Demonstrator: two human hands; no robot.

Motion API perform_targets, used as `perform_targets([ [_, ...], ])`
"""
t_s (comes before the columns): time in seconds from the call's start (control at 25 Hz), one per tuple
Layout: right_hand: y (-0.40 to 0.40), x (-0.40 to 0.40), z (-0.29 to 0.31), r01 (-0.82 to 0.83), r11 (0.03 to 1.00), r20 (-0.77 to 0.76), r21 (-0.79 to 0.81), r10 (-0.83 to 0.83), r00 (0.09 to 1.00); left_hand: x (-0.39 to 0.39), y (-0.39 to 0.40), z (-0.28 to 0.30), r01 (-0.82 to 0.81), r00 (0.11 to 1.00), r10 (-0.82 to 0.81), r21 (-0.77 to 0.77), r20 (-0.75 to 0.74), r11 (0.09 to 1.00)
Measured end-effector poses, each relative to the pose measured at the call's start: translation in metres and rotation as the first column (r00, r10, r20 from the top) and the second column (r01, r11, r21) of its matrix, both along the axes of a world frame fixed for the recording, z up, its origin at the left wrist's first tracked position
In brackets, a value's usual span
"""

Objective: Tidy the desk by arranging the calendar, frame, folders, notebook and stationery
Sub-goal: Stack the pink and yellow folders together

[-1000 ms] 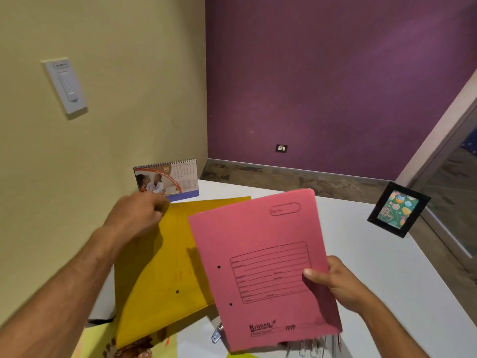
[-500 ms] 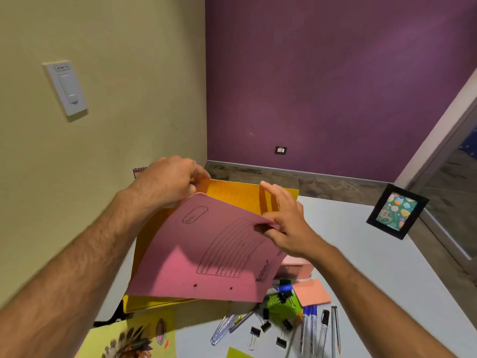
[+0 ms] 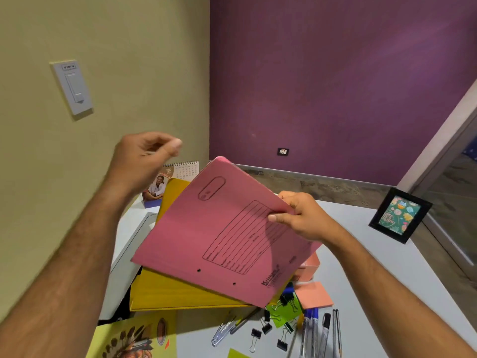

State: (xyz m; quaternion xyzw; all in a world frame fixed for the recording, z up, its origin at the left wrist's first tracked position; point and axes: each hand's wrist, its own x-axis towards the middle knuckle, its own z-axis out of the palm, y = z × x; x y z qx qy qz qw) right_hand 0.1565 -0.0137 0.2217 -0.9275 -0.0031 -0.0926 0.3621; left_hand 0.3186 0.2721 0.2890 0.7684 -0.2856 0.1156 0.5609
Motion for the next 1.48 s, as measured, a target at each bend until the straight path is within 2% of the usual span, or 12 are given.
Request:
perform_targets([
  [0.08, -0.011, -0.007, 0.0, -0.009, 0.994, 0.013, 0.113, 0.008, 1.0, 0.009, 0.018, -0.016, -0.057, 0.96, -0.003, -0.203, -0.281, 0.977],
  [0.2, -0.027, -0.016, 0.005, 0.004, 0.951, 0.01, 0.309, -0.007, 1.0, 0.025, 0.047, -0.063, -0.173, 0.829, 0.116, -0.053, -0.547, 0.983],
  [0.32, -0.042, -0.023, 0.009, 0.008, 0.905, 0.03, 0.425, -0.023, 0.999, 0.029, 0.067, -0.119, -0.273, 0.71, 0.269, 0.098, -0.651, 0.957],
  [0.52, -0.063, -0.026, 0.009, 0.033, 0.794, 0.102, 0.607, -0.118, 0.988, 0.007, 0.063, -0.172, -0.55, 0.579, 0.383, 0.002, -0.72, 0.835],
  [0.56, -0.065, -0.026, 0.008, 0.031, 0.765, 0.109, 0.643, -0.132, 0.985, 0.0, 0.055, -0.175, -0.572, 0.564, 0.332, -0.067, -0.756, 0.818],
  [0.64, -0.063, -0.024, 0.004, 0.048, 0.704, 0.105, 0.708, -0.172, 0.979, -0.016, 0.037, -0.173, -0.499, 0.557, 0.044, -0.292, -0.83, 0.816],
  [0.72, -0.057, -0.019, -0.003, 0.073, 0.638, 0.083, 0.766, -0.212, 0.974, -0.03, 0.017, -0.167, -0.318, 0.533, -0.278, -0.494, -0.799, 0.809],
  [0.8, -0.048, -0.015, -0.01, 0.092, 0.588, 0.064, 0.804, -0.238, 0.969, -0.04, -0.003, -0.159, -0.183, 0.494, -0.414, -0.557, -0.765, 0.81],
  [1.0, -0.039, -0.012, -0.031, 0.063, 0.486, 0.07, 0.872, -0.251, 0.965, -0.047, -0.036, -0.168, -0.093, 0.513, -0.296, -0.395, -0.806, 0.914],
  [1.24, -0.034, -0.014, -0.038, 0.033, 0.406, 0.087, 0.913, -0.273, 0.958, -0.05, -0.041, -0.172, -0.076, 0.471, -0.302, -0.38, -0.829, 0.922],
  [1.36, -0.032, -0.015, -0.038, 0.061, 0.344, 0.059, 0.937, -0.327, 0.943, -0.052, -0.041, -0.17, -0.057, 0.526, -0.312, -0.399, -0.791, 0.915],
  [1.48, -0.034, -0.016, -0.043, 0.133, 0.367, 0.012, 0.921, -0.369, 0.929, -0.052, -0.038, -0.161, -0.081, 0.558, -0.33, -0.446, -0.762, 0.891],
])
